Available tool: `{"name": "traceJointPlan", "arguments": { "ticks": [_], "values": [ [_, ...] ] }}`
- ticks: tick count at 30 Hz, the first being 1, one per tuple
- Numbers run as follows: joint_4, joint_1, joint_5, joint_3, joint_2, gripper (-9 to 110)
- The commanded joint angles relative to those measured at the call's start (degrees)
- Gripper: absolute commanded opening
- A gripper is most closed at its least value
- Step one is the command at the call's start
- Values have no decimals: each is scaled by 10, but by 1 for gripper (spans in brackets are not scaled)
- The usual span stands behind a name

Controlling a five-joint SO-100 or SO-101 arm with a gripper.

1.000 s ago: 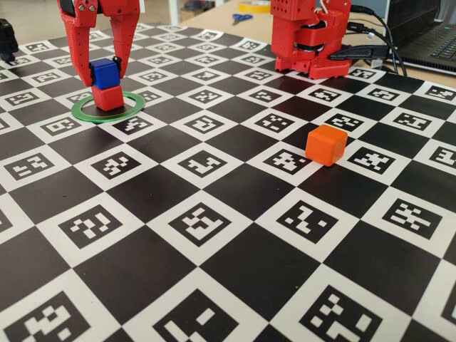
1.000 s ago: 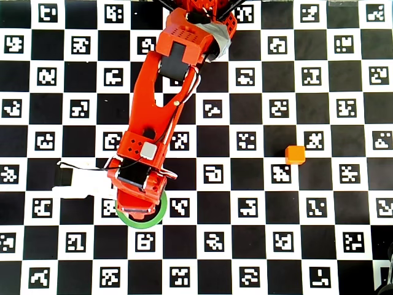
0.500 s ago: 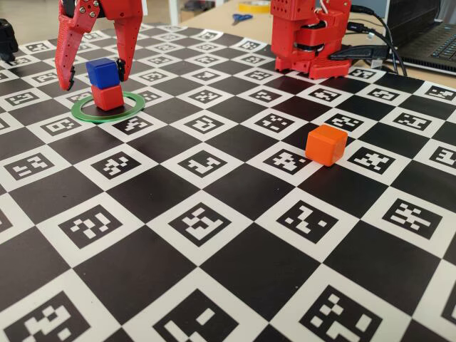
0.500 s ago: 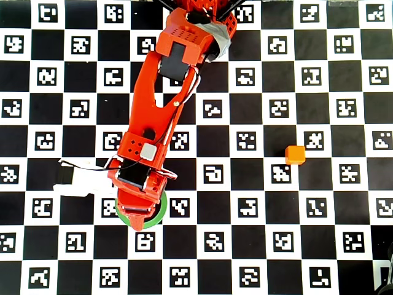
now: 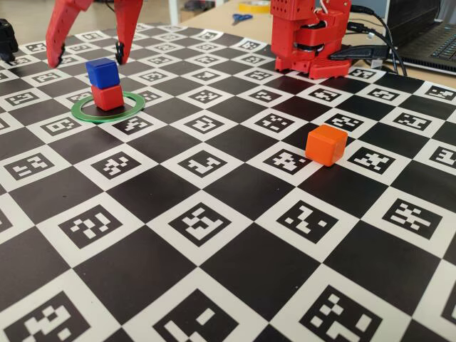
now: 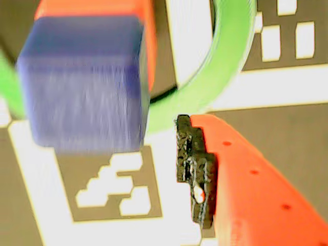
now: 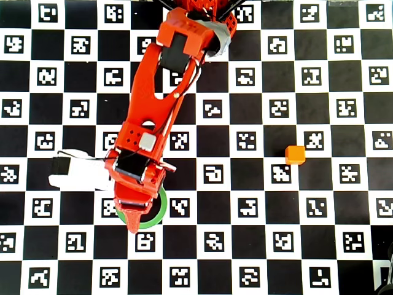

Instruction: Grab the red cube then put it in the green circle then put the blue cube on top and finally the orange cube on top

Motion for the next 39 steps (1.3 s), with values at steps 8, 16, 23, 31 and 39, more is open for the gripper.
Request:
{"name": "traceJointPlan", "arguments": {
  "ticks": [8, 16, 23, 31, 39],
  "values": [
    [64, -45, 68, 44, 201, 45],
    [77, -93, 130, 89, 301, 41],
    [75, -158, 177, 156, 388, 41],
    [98, -261, 219, 197, 427, 41],
    [104, -386, 284, 218, 444, 39]
  ]
}}
